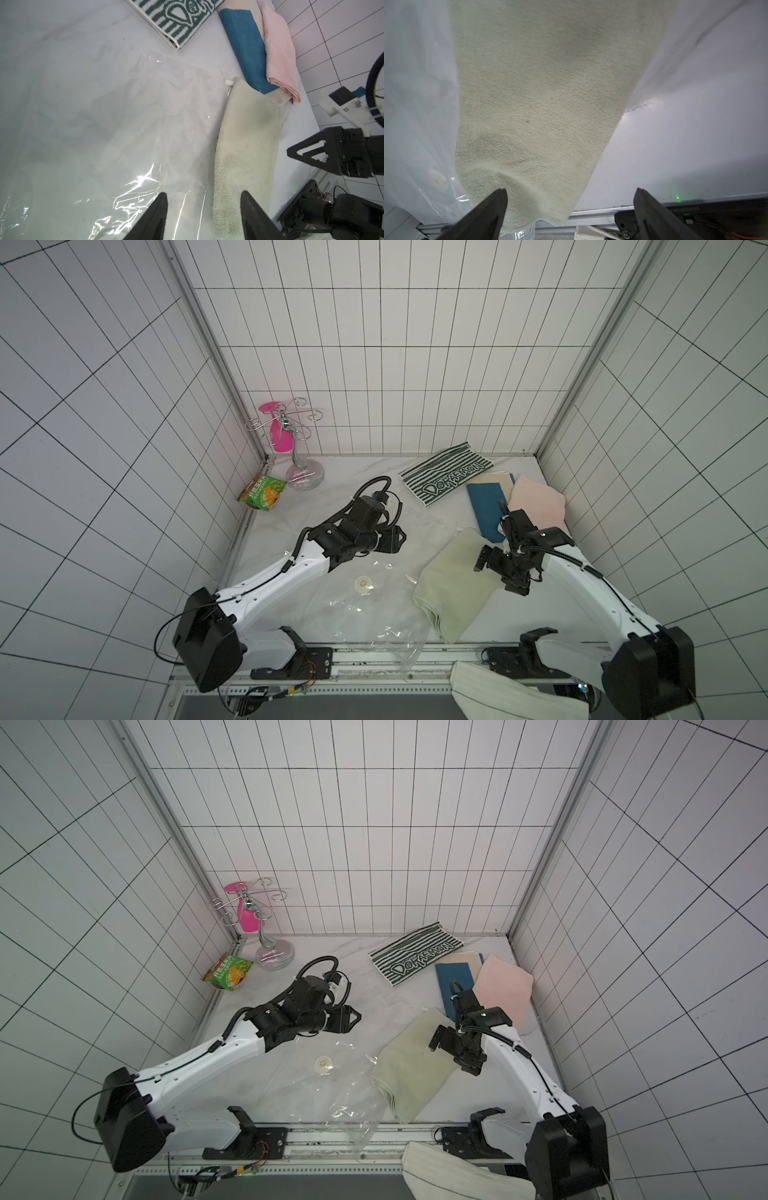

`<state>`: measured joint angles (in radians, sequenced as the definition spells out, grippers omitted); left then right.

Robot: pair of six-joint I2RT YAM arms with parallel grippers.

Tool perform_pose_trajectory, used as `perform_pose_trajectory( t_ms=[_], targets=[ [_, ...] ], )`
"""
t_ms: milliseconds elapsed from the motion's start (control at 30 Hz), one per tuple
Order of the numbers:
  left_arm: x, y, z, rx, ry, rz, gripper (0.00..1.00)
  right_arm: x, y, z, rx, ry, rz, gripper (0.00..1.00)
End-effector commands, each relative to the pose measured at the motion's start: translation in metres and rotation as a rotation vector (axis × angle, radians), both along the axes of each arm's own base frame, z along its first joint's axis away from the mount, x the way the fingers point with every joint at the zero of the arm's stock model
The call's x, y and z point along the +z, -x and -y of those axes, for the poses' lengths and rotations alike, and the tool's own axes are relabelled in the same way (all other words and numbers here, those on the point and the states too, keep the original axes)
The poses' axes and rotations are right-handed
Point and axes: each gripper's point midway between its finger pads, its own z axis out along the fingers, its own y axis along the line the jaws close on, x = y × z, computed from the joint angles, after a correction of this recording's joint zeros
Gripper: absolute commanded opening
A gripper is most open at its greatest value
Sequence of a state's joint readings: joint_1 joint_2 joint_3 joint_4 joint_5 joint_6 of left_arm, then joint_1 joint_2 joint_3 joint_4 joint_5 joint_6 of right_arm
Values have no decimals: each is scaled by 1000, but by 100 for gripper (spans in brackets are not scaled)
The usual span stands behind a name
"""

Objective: Place the folded towel into the vacuum bag
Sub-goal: Adjust the towel at the center of the board.

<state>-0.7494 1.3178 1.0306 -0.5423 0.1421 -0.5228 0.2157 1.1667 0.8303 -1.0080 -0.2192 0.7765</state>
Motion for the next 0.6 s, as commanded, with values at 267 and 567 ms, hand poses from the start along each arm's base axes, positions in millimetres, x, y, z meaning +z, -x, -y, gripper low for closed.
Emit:
perform_pose_trajectory(
  t_ms=[267, 567],
  targets=[
    [-5, 14, 22, -38, -15, 2, 59, -61, -14, -3, -248, -79, -65, 92],
    [3, 11, 20, -26, -33, 13, 60, -95, -15, 0, -320, -73, -63, 29]
  ],
)
